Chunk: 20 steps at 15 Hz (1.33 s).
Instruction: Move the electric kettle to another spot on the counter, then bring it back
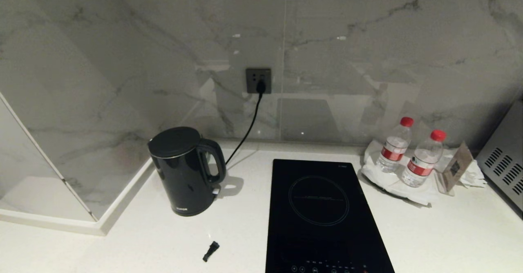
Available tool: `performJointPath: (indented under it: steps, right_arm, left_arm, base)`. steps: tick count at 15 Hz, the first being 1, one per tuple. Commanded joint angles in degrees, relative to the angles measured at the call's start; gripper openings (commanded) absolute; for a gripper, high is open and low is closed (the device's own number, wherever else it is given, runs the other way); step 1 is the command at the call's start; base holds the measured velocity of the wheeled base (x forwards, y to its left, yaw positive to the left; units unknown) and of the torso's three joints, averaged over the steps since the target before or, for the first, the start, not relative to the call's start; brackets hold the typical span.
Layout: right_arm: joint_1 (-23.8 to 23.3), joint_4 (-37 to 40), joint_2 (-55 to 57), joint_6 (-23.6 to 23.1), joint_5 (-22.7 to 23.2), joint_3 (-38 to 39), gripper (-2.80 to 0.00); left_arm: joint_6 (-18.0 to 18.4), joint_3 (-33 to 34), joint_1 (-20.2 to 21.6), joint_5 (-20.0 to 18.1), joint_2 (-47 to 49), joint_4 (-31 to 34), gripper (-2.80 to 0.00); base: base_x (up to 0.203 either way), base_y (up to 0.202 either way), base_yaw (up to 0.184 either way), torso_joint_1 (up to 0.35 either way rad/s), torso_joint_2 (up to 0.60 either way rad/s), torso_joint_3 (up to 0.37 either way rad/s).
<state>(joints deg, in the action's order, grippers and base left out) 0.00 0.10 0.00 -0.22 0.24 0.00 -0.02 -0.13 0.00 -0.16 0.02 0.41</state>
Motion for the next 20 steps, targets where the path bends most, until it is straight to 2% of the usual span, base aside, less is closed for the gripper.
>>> performJointPath:
  steps: [1,20]
  right_arm:
    - [0.00,-0.01,0.00,-0.04,0.02,0.00,-2.80]
    - [0.00,-0.01,-0.06,-0.13,0.02,0.00,-2.80]
  left_arm:
    - [0.02,-0.04,0.00,-0.02,-0.11,0.11,-2.80]
    - [-0.15,0.05,0.09,0.07,-0.20,-0.24,-2.80]
  base:
    - [0.000,0.000,0.000,0.000,0.00,0.000]
    - [0.000,0.000,0.000,0.000,0.00,0.000]
